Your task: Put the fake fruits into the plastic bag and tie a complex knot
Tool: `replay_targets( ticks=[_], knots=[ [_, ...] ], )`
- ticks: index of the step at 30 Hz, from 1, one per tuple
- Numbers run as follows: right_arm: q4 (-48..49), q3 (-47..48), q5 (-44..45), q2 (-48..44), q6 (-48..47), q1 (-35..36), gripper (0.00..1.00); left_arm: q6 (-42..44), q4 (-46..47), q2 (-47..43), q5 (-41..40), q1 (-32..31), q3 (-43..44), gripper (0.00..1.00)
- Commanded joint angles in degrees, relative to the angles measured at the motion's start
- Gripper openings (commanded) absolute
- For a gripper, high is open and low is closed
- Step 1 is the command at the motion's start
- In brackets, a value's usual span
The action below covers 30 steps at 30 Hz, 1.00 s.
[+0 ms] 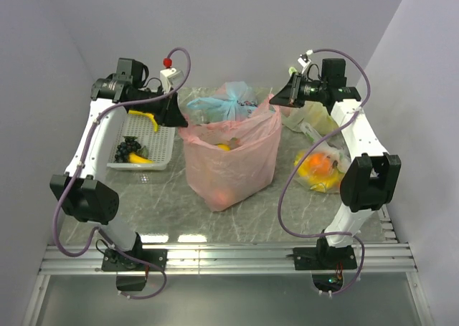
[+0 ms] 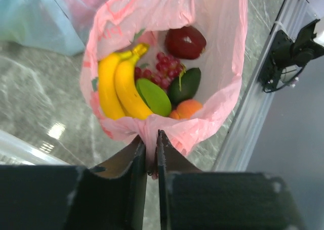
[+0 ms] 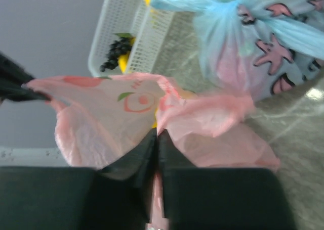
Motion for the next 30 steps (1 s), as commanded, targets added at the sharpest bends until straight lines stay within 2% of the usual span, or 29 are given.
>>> replay_targets(
  ticks=[1,6,8,14,18,20,23,25,29,30],
  knots=[
    [8.2,0.4,-7.7,-3.4,5.9,-1.4,0.00,2.5,-3.0,2.3,1.5,-0.1,7.8,0.14],
    [18.3,-9.5,-11.2,-16.2,13.6,-6.6,0.00,-1.8,-0.4,2.4,5.1,0.7,14.3,0.01],
    [16.5,-12.4,-10.5,-20.6,11.1,-6.9,0.00,-0.9,-1.9,1.6,6.1,1.0,17.2,0.00],
    [22.0,-22.8,-6.7,-37.6,5.9,-7.0,0.02,6.3,-7.6,-2.4,4.2,1.0,11.7,0.00],
    [19.2,-24.2,-5.3,-40.7,-0.9,-6.8,0.04,7.3,-6.0,-4.6,2.5,1.0,4.9,0.02],
    [19.9,-26.1,-7.1,-41.3,-1.9,-6.8,0.04,7.9,-6.2,-4.6,3.5,1.1,4.8,0.10],
    [19.9,-28.0,-7.8,-40.7,-3.6,-5.9,0.07,7.6,-5.6,-3.9,5.8,1.0,6.3,0.12],
    [17.8,-28.0,-9.2,-39.6,-4.1,-5.8,0.07,7.8,-6.2,-3.1,6.1,1.0,7.0,0.11],
    [8.5,-26.6,-11.9,-36.9,-10.4,-6.0,0.09,9.1,-8.9,-1.5,7.3,1.0,8.9,0.00],
    [6.3,-26.5,-12.2,-36.7,-10.4,-5.9,0.19,9.2,-9.1,-1.3,7.7,1.0,9.3,0.00]
  ],
)
